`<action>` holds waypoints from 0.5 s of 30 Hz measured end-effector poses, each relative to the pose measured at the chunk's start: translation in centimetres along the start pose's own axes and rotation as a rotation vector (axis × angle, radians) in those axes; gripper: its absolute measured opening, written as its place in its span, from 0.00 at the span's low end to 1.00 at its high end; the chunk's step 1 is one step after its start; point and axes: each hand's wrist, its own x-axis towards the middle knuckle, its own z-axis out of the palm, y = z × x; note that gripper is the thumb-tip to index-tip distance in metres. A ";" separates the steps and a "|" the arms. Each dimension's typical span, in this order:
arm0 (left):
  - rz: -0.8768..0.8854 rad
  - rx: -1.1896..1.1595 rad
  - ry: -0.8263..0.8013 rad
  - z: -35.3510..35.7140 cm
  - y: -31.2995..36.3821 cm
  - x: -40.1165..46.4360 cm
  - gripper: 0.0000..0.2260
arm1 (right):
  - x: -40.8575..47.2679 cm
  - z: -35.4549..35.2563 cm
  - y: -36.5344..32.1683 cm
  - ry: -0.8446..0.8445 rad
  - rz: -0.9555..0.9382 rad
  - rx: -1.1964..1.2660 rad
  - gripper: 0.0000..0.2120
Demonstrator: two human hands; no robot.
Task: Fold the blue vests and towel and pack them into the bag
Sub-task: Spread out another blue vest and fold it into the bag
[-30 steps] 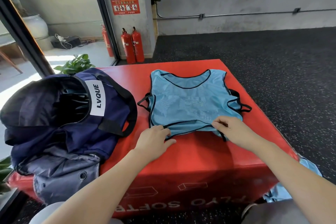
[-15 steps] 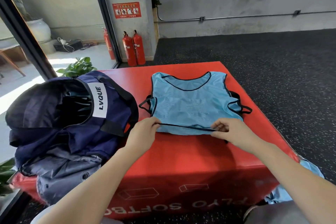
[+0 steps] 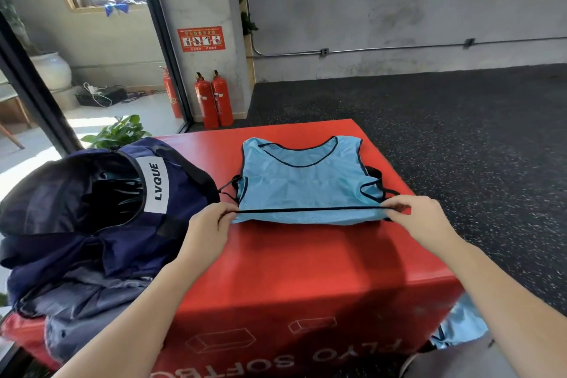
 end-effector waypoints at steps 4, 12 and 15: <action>-0.013 -0.019 -0.049 -0.4 -0.1 -0.6 0.07 | -0.7 -1.4 0.9 0.020 0.005 0.028 0.07; 0.078 0.125 -0.517 -0.6 -0.7 -3.2 0.04 | -1.8 -1.8 3.6 -0.509 0.067 -0.434 0.16; 0.083 0.169 -0.574 -0.4 -0.7 -3.5 0.08 | -1.7 -1.6 3.1 -0.515 0.057 -0.444 0.07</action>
